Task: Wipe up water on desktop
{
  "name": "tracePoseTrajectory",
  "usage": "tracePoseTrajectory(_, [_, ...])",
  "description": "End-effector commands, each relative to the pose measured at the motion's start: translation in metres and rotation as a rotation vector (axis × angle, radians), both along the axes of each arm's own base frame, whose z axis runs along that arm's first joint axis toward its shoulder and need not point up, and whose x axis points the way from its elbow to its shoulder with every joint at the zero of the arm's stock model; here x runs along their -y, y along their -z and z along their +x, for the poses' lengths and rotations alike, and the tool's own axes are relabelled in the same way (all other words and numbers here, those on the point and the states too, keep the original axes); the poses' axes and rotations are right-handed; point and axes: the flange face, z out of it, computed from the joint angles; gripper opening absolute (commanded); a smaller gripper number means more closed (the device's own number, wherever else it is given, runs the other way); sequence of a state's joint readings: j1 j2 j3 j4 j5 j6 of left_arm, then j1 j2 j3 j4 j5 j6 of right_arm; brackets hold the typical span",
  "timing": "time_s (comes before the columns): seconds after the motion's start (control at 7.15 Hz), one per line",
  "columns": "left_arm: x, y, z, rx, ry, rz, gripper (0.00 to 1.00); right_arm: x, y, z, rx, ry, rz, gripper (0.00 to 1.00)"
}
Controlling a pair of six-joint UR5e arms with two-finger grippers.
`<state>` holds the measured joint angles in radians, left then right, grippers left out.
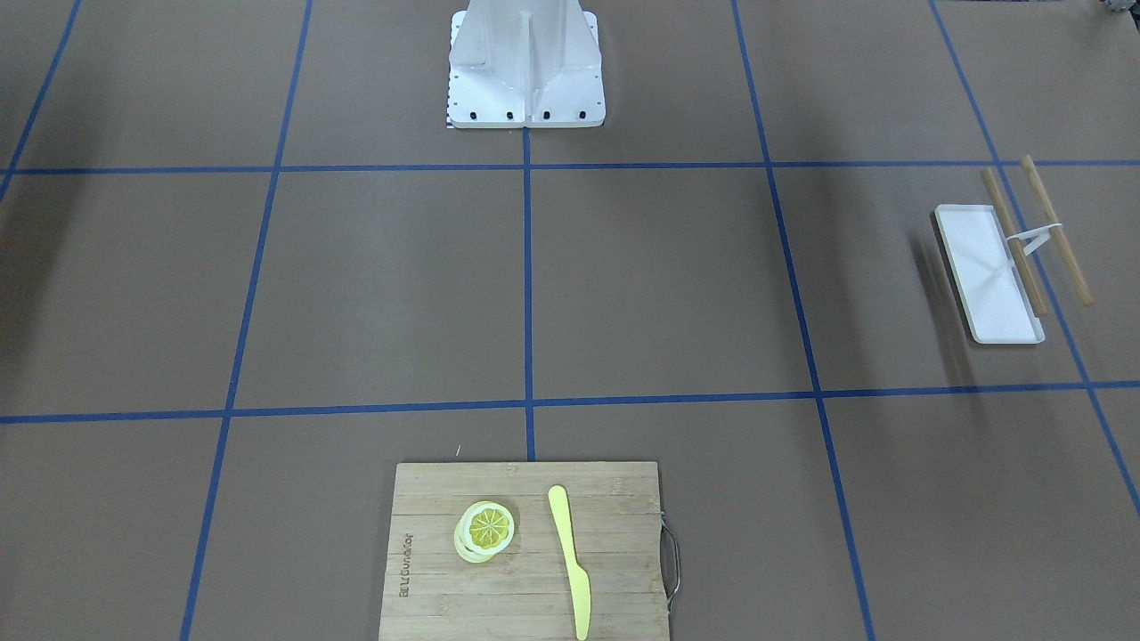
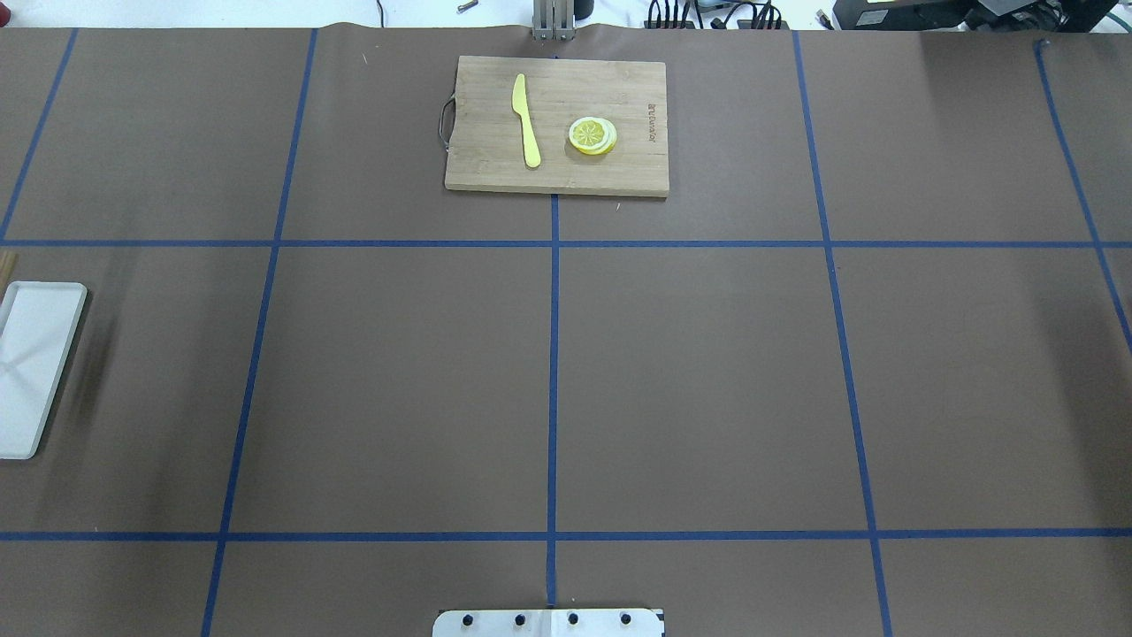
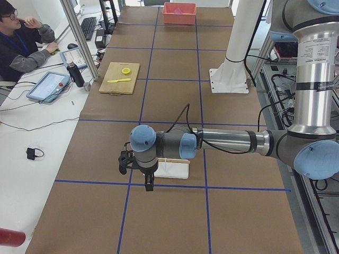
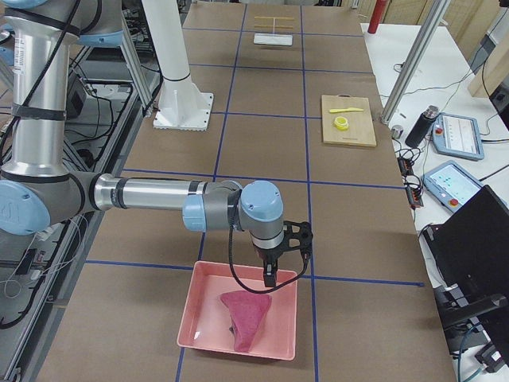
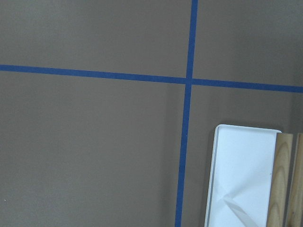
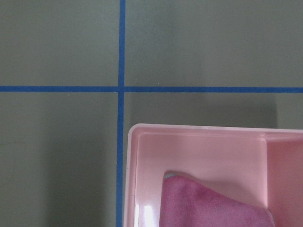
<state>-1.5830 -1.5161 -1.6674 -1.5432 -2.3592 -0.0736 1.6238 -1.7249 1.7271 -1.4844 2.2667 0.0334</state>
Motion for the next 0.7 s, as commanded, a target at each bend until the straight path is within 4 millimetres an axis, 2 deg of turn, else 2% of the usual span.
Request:
tracePoseTrajectory(0.0, [0.000, 0.000, 0.000, 0.000, 0.000, -0.001, 0.99, -0.004, -0.032, -0.010, -0.098, 0.029, -0.057, 1.00])
tracePoseTrajectory(0.14, [0.000, 0.000, 0.000, -0.002, 0.000, 0.000, 0.99, -0.006, -0.034, -0.010, -0.094, 0.031, -0.059, 1.00])
tracePoseTrajectory(0.56, [0.000, 0.001, 0.000, -0.003, 0.000, 0.001, 0.99, -0.004, -0.023, -0.012, -0.069, 0.040, -0.030, 1.00])
